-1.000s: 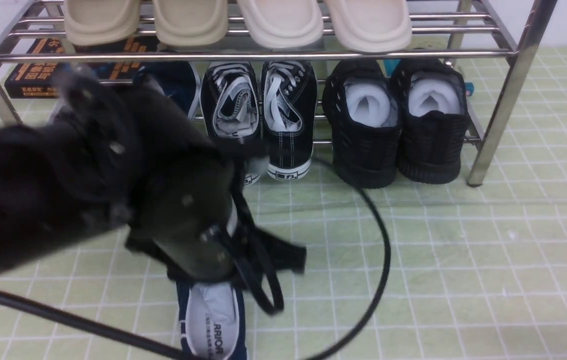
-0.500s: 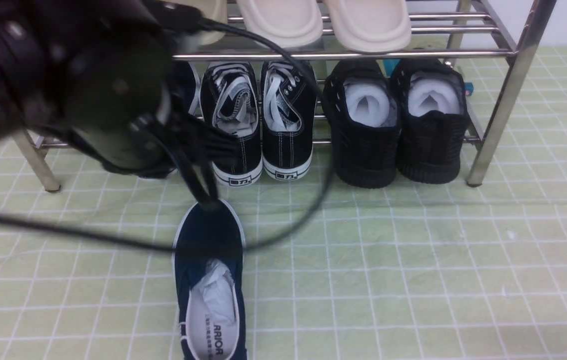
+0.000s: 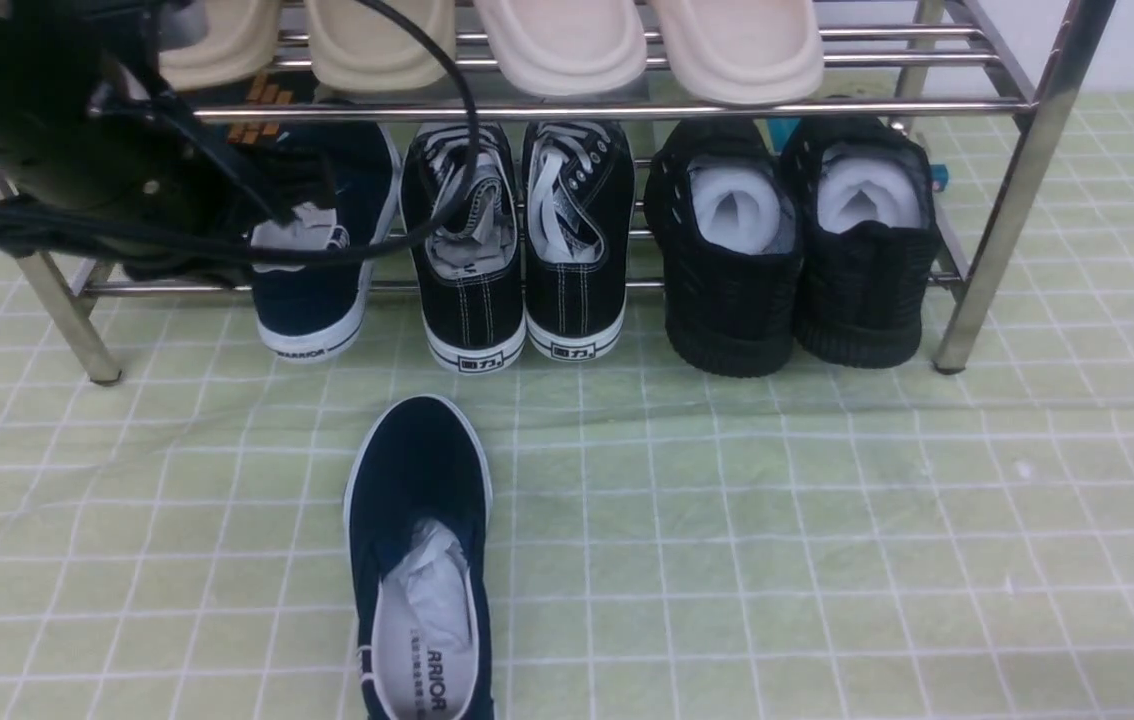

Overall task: Take the shoes off the shelf with your hand from the green coffee tablecloth.
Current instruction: 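Grasp the leftmost shoe on the bottom shelf of the shoe rack with the left gripper, then set the held shoe down on the floor in front of the rack with the left gripper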

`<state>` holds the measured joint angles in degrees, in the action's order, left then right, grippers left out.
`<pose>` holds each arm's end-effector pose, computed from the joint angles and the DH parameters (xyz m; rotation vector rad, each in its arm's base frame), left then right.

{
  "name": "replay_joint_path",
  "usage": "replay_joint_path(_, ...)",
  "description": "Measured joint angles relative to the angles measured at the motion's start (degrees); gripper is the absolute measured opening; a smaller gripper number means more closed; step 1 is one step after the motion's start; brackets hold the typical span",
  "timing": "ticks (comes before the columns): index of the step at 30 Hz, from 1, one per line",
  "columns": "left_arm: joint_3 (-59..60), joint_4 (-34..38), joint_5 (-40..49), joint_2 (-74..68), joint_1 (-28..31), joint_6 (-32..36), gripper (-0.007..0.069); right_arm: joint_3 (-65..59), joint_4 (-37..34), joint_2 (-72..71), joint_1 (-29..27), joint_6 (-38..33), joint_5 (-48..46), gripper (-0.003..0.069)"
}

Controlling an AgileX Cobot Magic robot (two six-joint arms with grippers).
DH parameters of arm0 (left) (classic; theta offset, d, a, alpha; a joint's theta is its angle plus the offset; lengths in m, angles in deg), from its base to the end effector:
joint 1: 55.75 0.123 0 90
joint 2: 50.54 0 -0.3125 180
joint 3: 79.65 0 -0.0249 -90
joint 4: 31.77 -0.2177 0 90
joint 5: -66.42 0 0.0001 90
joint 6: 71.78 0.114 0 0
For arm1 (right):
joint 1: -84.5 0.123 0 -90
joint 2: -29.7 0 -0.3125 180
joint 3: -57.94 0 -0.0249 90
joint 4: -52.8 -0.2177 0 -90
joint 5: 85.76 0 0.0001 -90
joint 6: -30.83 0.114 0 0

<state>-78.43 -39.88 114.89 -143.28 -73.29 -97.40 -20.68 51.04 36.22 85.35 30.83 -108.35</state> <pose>0.2929 -0.0799 0.3554 -0.1031 2.4777 -0.1509 0.0129 0.0015 0.1669 0.0046 1.8802 0.0407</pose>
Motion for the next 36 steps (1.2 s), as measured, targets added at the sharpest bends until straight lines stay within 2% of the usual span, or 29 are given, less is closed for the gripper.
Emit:
replay_joint_path(4, 0.0, -1.3, -4.9, -3.2, 0.0, 0.0, 0.0089, 0.0, 0.0, 0.0, 0.0, 0.0, 0.0, 0.0239)
replay_joint_path(14, 0.0, -4.2, -18.7, -10.0, 0.0, 0.2, 0.0321, 0.0, 0.0, 0.0, 0.0, 0.0, 0.0, 0.0239)
replay_joint_path(18, 0.0, -6.3, -21.8, -12.4, 0.0, 0.1, 0.0353, 0.0, 0.0, 0.0, 0.0, 0.0, 0.0, 0.0239)
replay_joint_path(27, 0.0, -8.4, -24.2, -16.3, 0.0, 0.1, 0.0344, 0.0, 0.0, 0.0, 0.0, 0.0, 0.0, 0.0239)
replay_joint_path(33, 0.0, -10.7, -25.9, -18.3, 0.0, 0.1, 0.0277, 0.0, 0.0, 0.0, 0.0, 0.0, 0.0, 0.0239)
replay_joint_path(36, -0.1, -11.4, -25.9, -18.7, 0.1, -0.9, 0.0169, 0.0, 0.0, 0.0, 0.0, 0.0, 0.0, 0.0239)
